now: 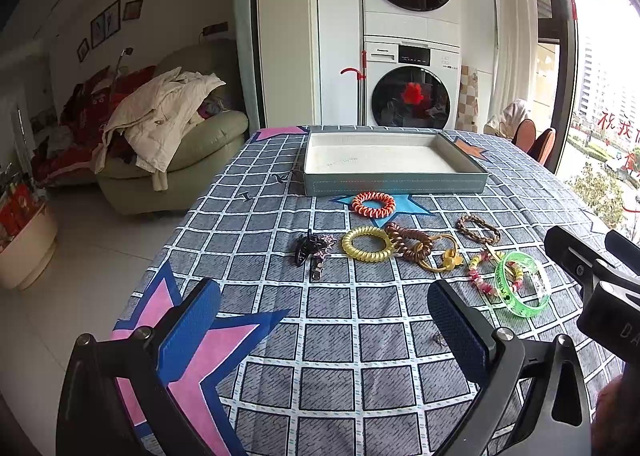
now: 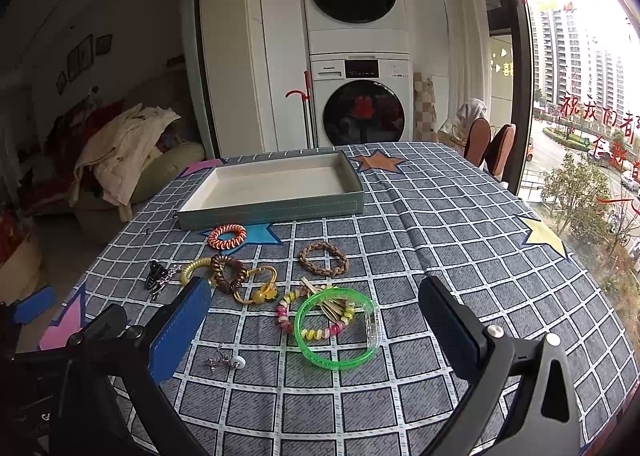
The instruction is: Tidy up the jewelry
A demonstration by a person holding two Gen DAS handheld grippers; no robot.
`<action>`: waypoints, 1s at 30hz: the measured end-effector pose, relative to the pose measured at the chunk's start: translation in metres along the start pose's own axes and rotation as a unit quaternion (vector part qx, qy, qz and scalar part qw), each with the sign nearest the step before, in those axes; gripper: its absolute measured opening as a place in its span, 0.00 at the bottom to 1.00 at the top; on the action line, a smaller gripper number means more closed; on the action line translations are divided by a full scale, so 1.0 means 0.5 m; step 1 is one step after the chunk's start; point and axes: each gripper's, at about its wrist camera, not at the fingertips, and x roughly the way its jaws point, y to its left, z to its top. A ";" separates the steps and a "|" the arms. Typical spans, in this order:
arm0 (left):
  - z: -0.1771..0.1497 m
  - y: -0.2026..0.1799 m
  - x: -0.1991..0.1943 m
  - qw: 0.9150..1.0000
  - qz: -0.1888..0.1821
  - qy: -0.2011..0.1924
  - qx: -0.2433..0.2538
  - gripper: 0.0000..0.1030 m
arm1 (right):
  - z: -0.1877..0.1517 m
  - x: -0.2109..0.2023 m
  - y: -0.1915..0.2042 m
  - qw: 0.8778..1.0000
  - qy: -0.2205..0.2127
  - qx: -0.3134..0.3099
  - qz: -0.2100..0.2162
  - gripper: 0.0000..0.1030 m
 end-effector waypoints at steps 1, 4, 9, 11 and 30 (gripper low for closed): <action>0.000 -0.001 0.000 1.000 0.000 0.001 0.000 1.00 | 0.000 0.000 -0.001 1.000 0.000 0.001 0.001 1.00; 0.000 -0.002 0.000 1.000 0.000 0.001 0.000 1.00 | -0.001 -0.001 -0.003 1.000 0.001 0.002 0.001 1.00; -0.003 -0.002 0.001 1.000 0.000 0.004 0.000 1.00 | -0.001 -0.001 -0.006 1.000 0.000 0.005 0.002 1.00; -0.005 0.000 0.003 1.000 0.001 0.006 -0.003 1.00 | -0.002 -0.001 -0.007 1.000 0.001 0.004 0.001 1.00; -0.004 0.004 0.009 1.000 0.000 0.011 -0.004 1.00 | -0.002 0.001 -0.008 1.000 0.003 0.005 0.003 1.00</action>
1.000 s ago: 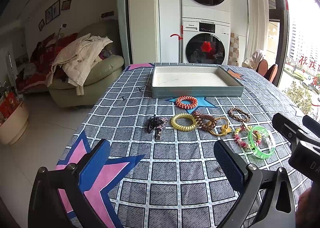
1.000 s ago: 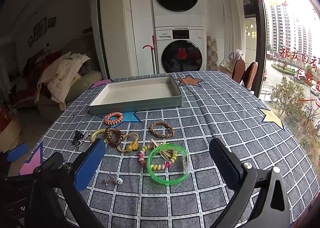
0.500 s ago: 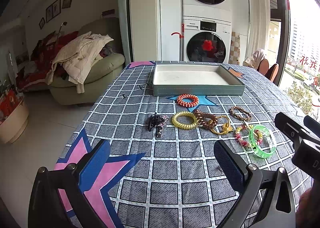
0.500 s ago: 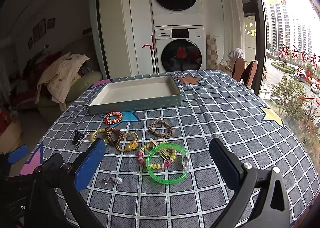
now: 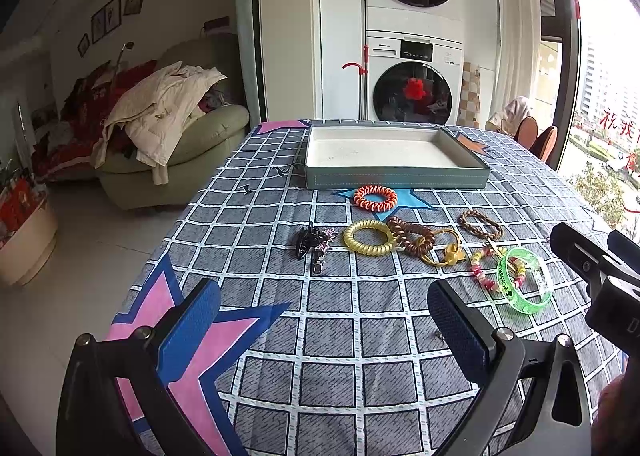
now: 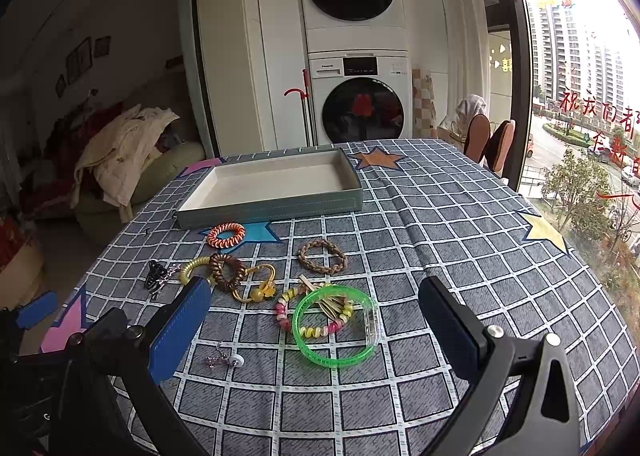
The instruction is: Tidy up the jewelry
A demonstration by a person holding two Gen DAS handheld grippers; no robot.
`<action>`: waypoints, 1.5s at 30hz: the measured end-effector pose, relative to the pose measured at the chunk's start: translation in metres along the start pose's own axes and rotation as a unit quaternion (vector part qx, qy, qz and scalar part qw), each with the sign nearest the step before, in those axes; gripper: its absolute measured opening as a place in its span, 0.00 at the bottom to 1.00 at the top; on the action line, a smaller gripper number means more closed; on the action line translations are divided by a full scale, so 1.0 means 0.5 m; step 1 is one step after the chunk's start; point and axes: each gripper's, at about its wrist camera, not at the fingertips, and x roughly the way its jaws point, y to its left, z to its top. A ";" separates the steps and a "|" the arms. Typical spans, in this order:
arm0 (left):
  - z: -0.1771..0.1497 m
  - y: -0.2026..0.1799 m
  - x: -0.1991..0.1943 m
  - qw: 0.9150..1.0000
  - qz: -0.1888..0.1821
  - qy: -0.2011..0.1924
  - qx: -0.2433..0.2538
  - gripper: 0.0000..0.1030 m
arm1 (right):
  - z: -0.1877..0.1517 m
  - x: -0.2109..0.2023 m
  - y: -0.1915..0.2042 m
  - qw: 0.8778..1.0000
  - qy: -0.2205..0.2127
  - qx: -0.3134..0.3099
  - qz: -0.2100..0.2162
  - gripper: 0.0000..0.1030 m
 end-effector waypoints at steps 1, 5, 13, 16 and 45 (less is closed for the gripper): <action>0.000 0.000 0.000 1.000 0.000 0.000 0.000 1.00 | 0.000 0.000 0.000 1.000 0.000 0.000 0.000 1.00; 0.000 0.000 0.000 1.000 0.000 0.000 0.000 1.00 | 0.000 0.000 0.000 1.000 0.000 0.001 0.000 1.00; -0.003 -0.001 0.001 1.000 -0.001 0.001 0.000 1.00 | -0.002 -0.001 0.001 1.000 0.000 0.000 0.001 1.00; -0.003 -0.001 0.001 1.000 -0.001 0.001 0.000 1.00 | -0.004 -0.001 0.001 1.000 0.001 0.001 0.002 1.00; -0.010 -0.005 0.006 1.000 -0.002 0.007 0.003 1.00 | -0.009 0.001 0.002 1.000 0.003 0.003 0.004 1.00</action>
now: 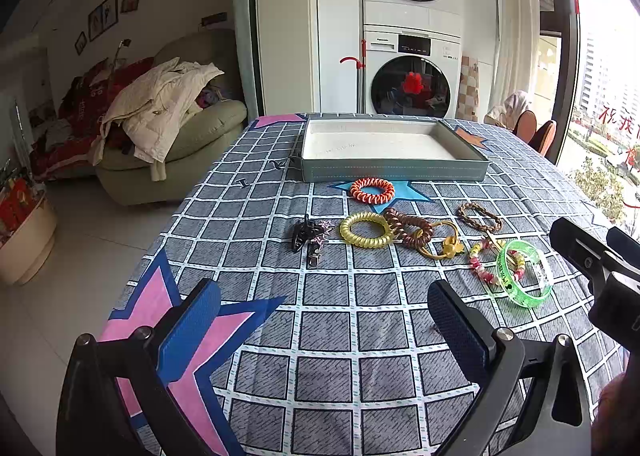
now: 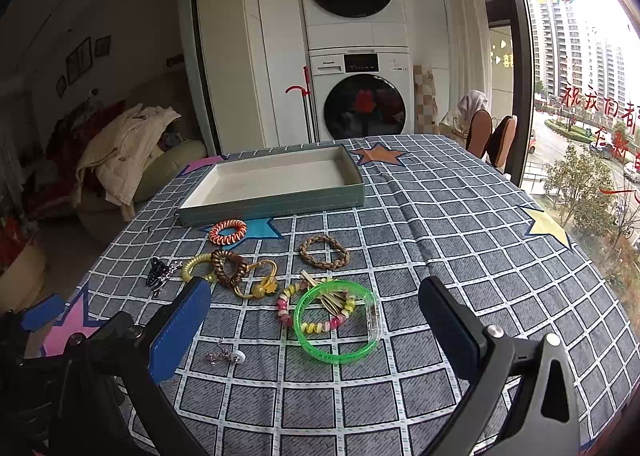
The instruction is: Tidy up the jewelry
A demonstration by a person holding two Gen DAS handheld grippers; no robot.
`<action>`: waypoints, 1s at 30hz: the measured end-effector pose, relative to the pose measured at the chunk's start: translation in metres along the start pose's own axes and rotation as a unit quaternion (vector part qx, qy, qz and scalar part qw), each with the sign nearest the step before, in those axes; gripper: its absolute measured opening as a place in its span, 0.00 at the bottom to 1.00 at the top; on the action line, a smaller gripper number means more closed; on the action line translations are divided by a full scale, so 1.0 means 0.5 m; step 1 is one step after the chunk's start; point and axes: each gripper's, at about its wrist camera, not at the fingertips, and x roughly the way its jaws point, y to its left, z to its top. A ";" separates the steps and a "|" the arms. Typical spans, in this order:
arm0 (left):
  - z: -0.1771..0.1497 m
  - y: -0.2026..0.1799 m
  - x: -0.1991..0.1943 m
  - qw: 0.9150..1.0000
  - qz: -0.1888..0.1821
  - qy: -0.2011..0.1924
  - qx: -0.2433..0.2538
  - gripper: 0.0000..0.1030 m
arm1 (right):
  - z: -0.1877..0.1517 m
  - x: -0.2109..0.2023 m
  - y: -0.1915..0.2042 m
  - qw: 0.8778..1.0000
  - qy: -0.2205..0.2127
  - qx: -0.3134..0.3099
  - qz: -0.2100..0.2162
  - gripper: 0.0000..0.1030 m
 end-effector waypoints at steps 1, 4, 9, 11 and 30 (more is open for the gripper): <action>0.000 0.000 0.000 1.000 0.000 0.000 0.000 1.00 | 0.000 0.001 0.000 1.000 0.000 0.000 0.000 1.00; 0.001 0.001 0.000 1.000 0.000 0.000 0.000 1.00 | -0.001 0.001 0.001 1.000 0.000 0.000 0.001 1.00; 0.000 0.000 0.000 1.000 0.000 0.001 0.000 1.00 | 0.000 0.001 0.000 1.000 0.000 0.000 0.000 1.00; -0.002 0.000 0.001 1.000 0.000 0.001 0.000 1.00 | 0.000 0.001 0.001 1.000 0.000 0.000 0.001 1.00; -0.006 -0.078 0.093 0.983 -0.121 0.115 0.081 1.00 | 0.018 0.096 -0.101 0.991 0.128 0.001 -0.043 1.00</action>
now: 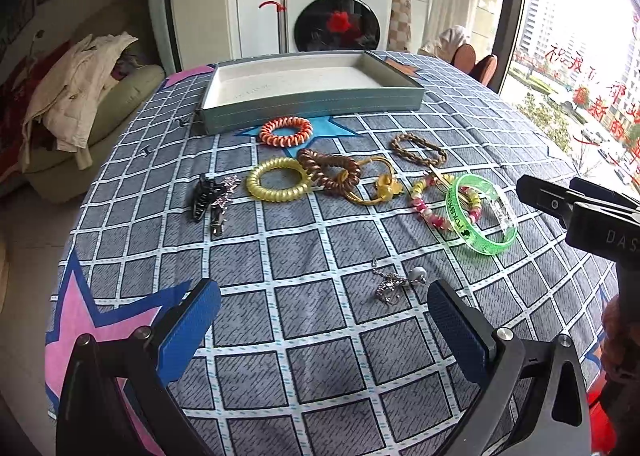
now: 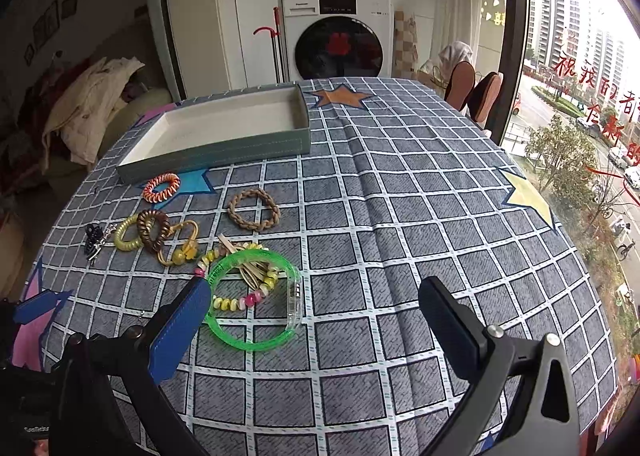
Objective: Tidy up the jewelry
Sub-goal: 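Grasp the silver charm keychain with the left tool while the right tool grasps the green bangle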
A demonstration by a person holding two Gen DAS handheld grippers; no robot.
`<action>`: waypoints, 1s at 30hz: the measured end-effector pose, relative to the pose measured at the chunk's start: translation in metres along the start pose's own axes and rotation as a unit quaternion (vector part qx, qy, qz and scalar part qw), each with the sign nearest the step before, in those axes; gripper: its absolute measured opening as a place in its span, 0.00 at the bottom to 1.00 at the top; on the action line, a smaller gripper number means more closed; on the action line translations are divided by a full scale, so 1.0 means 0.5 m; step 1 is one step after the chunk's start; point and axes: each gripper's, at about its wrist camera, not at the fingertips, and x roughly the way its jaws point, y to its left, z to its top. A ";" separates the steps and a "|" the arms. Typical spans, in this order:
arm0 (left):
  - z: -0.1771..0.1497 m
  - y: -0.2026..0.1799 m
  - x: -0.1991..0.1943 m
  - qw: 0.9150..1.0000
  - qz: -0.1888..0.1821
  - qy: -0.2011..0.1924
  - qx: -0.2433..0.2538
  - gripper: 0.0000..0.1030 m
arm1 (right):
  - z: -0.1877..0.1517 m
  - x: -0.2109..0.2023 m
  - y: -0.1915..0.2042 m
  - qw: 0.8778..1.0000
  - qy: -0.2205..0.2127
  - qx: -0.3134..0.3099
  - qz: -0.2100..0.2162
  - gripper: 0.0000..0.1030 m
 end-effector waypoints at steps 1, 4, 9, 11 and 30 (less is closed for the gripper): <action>0.003 -0.006 0.004 1.000 -0.004 0.004 0.006 1.00 | 0.001 0.009 -0.005 1.000 0.009 0.002 0.004 1.00; 0.008 -0.024 0.015 1.000 -0.011 0.016 0.023 1.00 | 0.004 0.035 -0.014 0.999 0.042 0.004 0.014 1.00; 0.011 -0.041 0.029 0.999 -0.021 0.029 0.037 1.00 | 0.002 0.065 -0.007 0.997 0.075 -0.006 0.022 0.90; 0.014 -0.044 0.038 0.998 -0.026 0.039 0.039 0.96 | -0.001 0.075 -0.005 0.996 0.084 -0.008 0.024 0.84; 0.019 -0.041 0.042 0.993 -0.095 0.056 0.043 0.32 | -0.007 0.085 0.013 0.993 0.106 -0.030 0.044 0.11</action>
